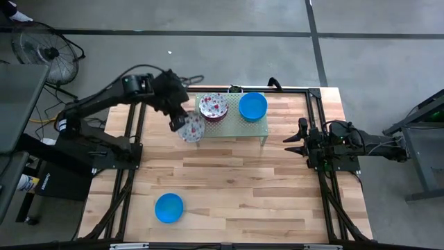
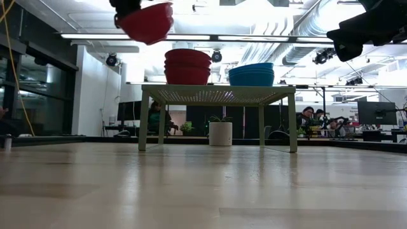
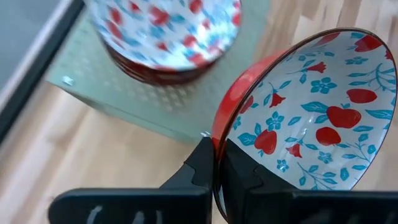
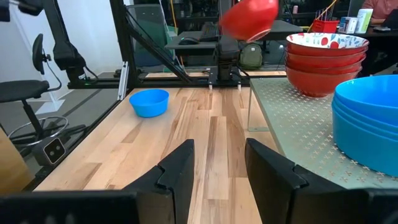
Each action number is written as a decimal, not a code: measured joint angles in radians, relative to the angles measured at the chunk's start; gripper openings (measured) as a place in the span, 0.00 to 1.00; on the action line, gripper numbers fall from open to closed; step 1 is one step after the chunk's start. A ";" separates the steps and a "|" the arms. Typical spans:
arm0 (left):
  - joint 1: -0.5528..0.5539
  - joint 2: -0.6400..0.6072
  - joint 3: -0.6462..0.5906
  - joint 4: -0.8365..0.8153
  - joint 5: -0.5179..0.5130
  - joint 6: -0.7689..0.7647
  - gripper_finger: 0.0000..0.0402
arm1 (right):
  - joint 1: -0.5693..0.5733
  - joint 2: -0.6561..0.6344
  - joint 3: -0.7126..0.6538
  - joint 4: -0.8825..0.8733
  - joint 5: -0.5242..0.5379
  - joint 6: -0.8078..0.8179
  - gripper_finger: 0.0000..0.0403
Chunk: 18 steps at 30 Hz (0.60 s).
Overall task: Pick & Place Mini bowls
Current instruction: Stack the patterned red bowl on the patterned red bowl on the shelf
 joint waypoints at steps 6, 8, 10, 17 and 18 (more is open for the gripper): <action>0.090 0.000 0.059 0.000 0.019 0.084 0.01 | 0.000 0.000 0.000 0.000 0.000 0.000 0.32; 0.123 0.000 0.073 0.003 0.033 0.088 0.01 | 0.000 0.000 0.000 0.000 0.000 0.000 0.32; 0.149 0.000 0.081 0.011 0.037 0.084 0.01 | 0.000 0.000 0.000 0.000 0.000 0.000 0.32; 0.231 0.063 0.124 0.030 0.035 -0.020 0.01 | 0.000 0.000 0.000 0.000 0.000 0.000 0.32; 0.238 0.079 0.136 0.031 0.034 -0.030 0.01 | 0.000 0.000 0.000 0.000 0.000 0.000 0.32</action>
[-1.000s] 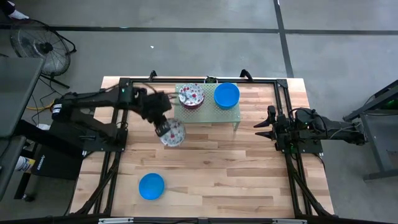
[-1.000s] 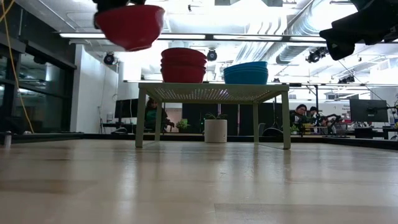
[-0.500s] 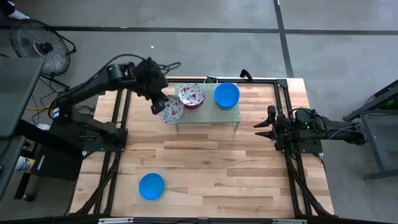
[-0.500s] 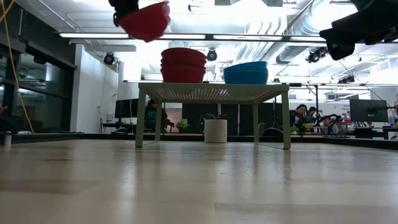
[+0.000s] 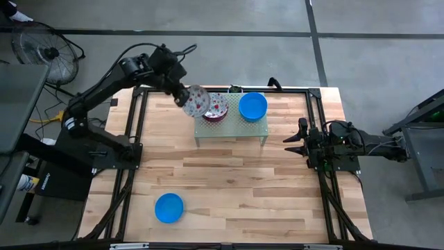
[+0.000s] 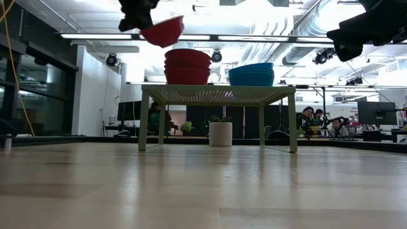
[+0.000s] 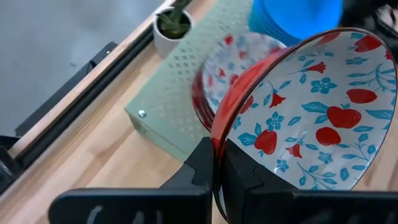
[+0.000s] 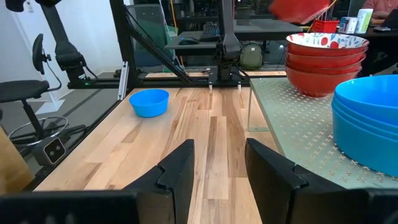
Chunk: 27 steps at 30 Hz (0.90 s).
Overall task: Pick & Place Mini bowls
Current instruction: Stack the patterned red bowl on the patterned red bowl on the shelf
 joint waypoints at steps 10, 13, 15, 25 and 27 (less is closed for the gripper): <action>0.033 0.167 0.148 0.017 0.015 -0.058 0.01 | 0.000 0.000 0.000 0.000 0.000 0.000 0.32; 0.033 0.221 0.206 0.020 0.039 -0.065 0.01 | 0.000 0.000 0.000 0.000 0.000 0.000 0.32; 0.033 0.251 0.239 0.002 0.048 -0.065 0.01 | 0.000 0.000 0.000 0.000 0.000 0.000 0.32; 0.031 0.370 0.379 -0.167 0.057 -0.069 0.01 | 0.000 0.000 0.000 0.000 0.000 0.000 0.32; 0.031 0.383 0.387 -0.177 0.071 -0.070 0.01 | 0.000 0.000 0.000 0.000 0.000 0.000 0.32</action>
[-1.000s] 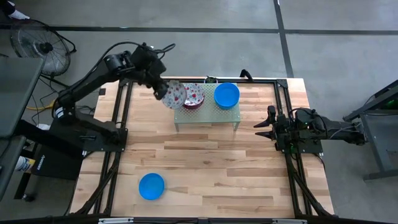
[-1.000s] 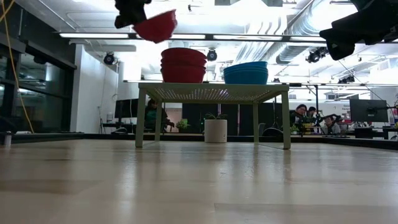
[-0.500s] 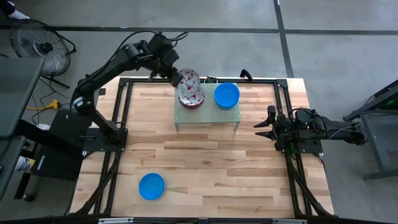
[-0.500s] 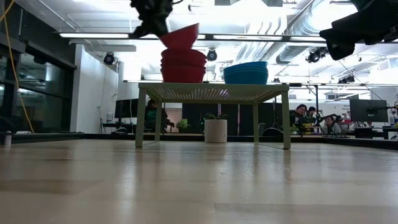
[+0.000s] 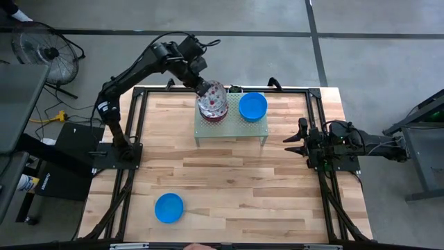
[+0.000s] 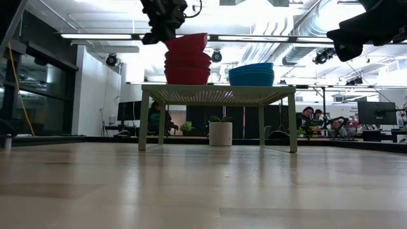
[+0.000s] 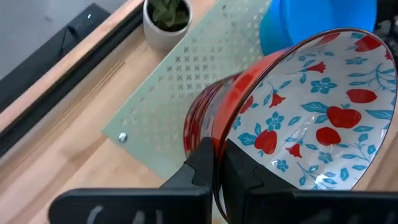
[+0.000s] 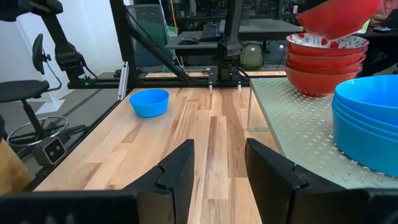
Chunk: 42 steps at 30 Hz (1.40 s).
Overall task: Pick & Place Mini bowls
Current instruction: Stack the patterned red bowl on the patterned red bowl on the shelf
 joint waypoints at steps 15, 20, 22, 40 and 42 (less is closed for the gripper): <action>-0.001 0.068 0.001 -0.030 0.050 -0.003 0.01 | 0.000 0.000 0.000 0.000 0.000 0.000 0.32; -0.001 0.069 0.001 -0.037 0.053 -0.003 0.02 | 0.000 0.000 0.000 0.000 0.021 0.000 0.32; -0.001 0.069 0.001 -0.039 0.055 -0.003 0.03 | 0.000 0.000 0.000 0.000 0.039 0.000 0.32; -0.001 0.069 0.000 -0.076 0.067 0.005 0.07 | 0.000 0.000 0.000 0.000 0.064 0.000 0.32; -0.001 0.069 0.000 -0.076 0.067 0.005 0.07 | 0.000 0.000 0.000 0.000 0.064 0.000 0.32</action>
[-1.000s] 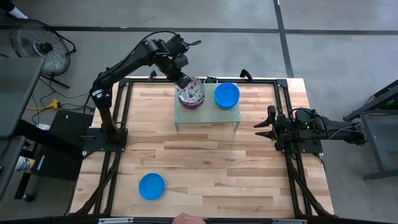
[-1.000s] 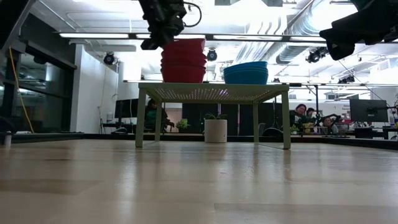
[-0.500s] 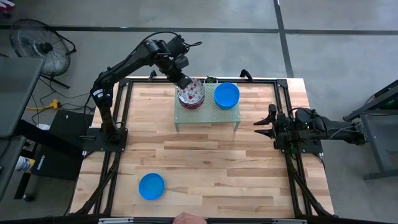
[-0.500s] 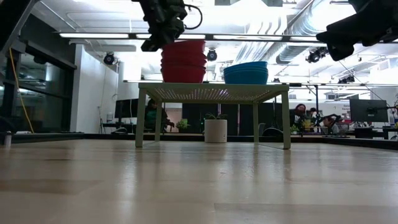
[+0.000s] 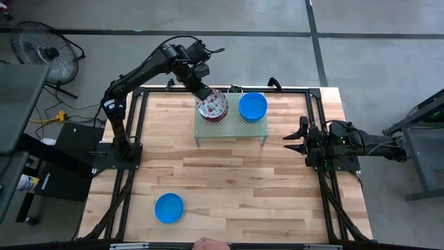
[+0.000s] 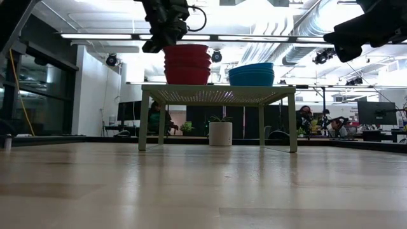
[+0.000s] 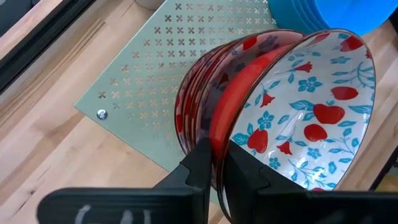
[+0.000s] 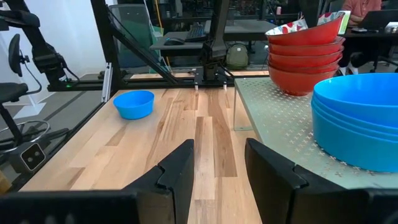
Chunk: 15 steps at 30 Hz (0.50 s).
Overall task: Pick & Place Mini bowls
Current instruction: Stack the patterned red bowl on the patterned red bowl on the shelf
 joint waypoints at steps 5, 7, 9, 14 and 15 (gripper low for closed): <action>0.000 0.000 0.000 0.007 0.000 0.021 0.07 | 0.000 0.000 0.000 0.000 0.000 0.000 0.32; 0.000 0.000 0.000 0.013 -0.001 0.031 0.07 | 0.000 0.000 0.000 0.000 0.000 0.000 0.32; 0.000 0.000 0.000 0.024 -0.004 0.053 0.07 | 0.000 0.000 0.000 0.000 0.000 0.000 0.32; 0.000 0.000 0.000 0.057 -0.003 0.072 0.07 | 0.000 0.000 0.000 0.000 0.000 0.000 0.32; 0.000 0.000 0.000 0.057 -0.004 0.074 0.07 | 0.000 0.000 0.000 0.000 0.000 0.000 0.32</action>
